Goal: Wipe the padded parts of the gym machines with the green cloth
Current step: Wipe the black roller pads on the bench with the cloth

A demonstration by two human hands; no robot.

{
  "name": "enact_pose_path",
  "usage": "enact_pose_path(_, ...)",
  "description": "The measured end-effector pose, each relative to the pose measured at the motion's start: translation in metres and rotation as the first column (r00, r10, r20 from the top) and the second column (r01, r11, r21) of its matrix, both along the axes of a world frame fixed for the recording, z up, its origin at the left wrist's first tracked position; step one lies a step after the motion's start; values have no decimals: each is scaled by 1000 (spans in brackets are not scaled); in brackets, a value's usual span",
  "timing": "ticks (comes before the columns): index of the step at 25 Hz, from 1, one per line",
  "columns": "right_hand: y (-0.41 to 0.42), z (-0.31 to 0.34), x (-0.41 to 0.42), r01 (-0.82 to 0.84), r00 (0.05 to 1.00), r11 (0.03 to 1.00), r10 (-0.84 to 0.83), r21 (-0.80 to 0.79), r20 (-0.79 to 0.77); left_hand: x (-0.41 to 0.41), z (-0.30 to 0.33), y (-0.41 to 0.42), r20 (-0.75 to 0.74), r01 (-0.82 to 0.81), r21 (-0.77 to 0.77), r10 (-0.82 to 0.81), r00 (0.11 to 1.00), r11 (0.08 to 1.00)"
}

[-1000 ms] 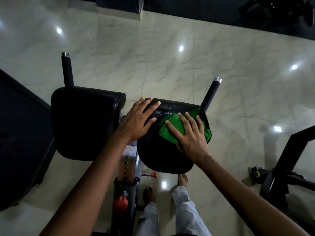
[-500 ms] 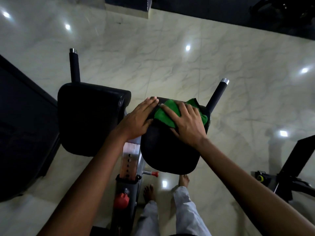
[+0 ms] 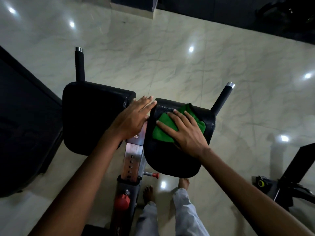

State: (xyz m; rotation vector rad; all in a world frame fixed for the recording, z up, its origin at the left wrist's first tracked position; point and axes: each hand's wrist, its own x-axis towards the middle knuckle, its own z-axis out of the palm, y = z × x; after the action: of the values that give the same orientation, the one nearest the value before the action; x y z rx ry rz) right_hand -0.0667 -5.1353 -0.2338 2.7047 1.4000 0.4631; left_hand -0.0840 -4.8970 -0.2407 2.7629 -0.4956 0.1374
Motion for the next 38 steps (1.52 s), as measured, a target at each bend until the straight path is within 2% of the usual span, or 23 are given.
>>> enact_pose_path(2, 8, -7, -10, 60, 998, 997, -60, 55, -1, -6, 1, 9, 74, -89, 96, 82, 994, 991)
enact_pose_path(3, 7, -17, -21, 26, 999, 998, -27, 54, 18, -9, 1, 15, 94, -140, 120, 129, 987, 983)
enact_pose_path(6, -4, -37, -44, -235, 970, 969, 239, -75, 44, -17, -4, 36, 103, -285, 143, 272, 957, 948)
enact_pose_path(8, -1, -28, -30, -309, 947, 941, 317, -140, 41, -19, -9, 45, 99, -315, 134, 303, 948, 940)
enact_pose_path(10, 17, -13, -10, -243, 968, 966, 247, -90, 38, -19, -13, 47, 106, -315, 138, 302, 947, 939)
enact_pose_path(13, 45, 8, 17, -10, 999, 995, 14, 96, -41, -18, -13, 46, 133, -335, 157, 316, 939, 929)
enact_pose_path(15, 51, 7, 16, 29, 999, 990, -22, 139, -45, -19, -13, 47, 138, -341, 156, 321, 937, 927)
enact_pose_path(16, 48, -1, 7, -24, 1000, 993, 26, 117, -13, -19, -12, 47, 134, -339, 148, 320, 938, 929)
enact_pose_path(18, 33, -25, -20, -234, 970, 972, 235, -29, 61, -20, -12, 48, 131, -332, 134, 316, 940, 934)
enact_pose_path(20, 17, -42, -47, -388, 915, 901, 402, -195, 36, -20, -11, 50, 122, -317, 136, 301, 946, 939)
enact_pose_path(22, 14, -43, -53, -449, 887, 860, 462, -244, -3, -20, -11, 51, 125, -310, 143, 294, 948, 940)
enact_pose_path(25, 31, -22, -29, -370, 921, 904, 388, -215, 45, -20, -14, 51, 138, -316, 142, 298, 945, 938)
enact_pose_path(28, 58, 3, -4, -76, 996, 989, 80, -124, 27, -21, -16, 50, 150, -317, 167, 294, 944, 934)
enact_pose_path(30, 73, 9, -8, 15, 1000, 987, -16, -159, -2, -21, -18, 53, 156, -300, 176, 275, 949, 938)
enact_pose_path(33, 84, -7, -39, -106, 993, 942, 118, -319, 18, -23, -17, 55, 145, -289, 133, 270, 952, 948)
enact_pose_path(36, 90, -26, -74, -263, 961, 810, 266, -524, -71, -24, -15, 55, 125, -285, 107, 271, 954, 953)
enact_pose_path(38, 88, -24, -75, -319, 940, 751, 329, -578, -91, -24, -14, 56, 120, -267, 116, 253, 960, 957)
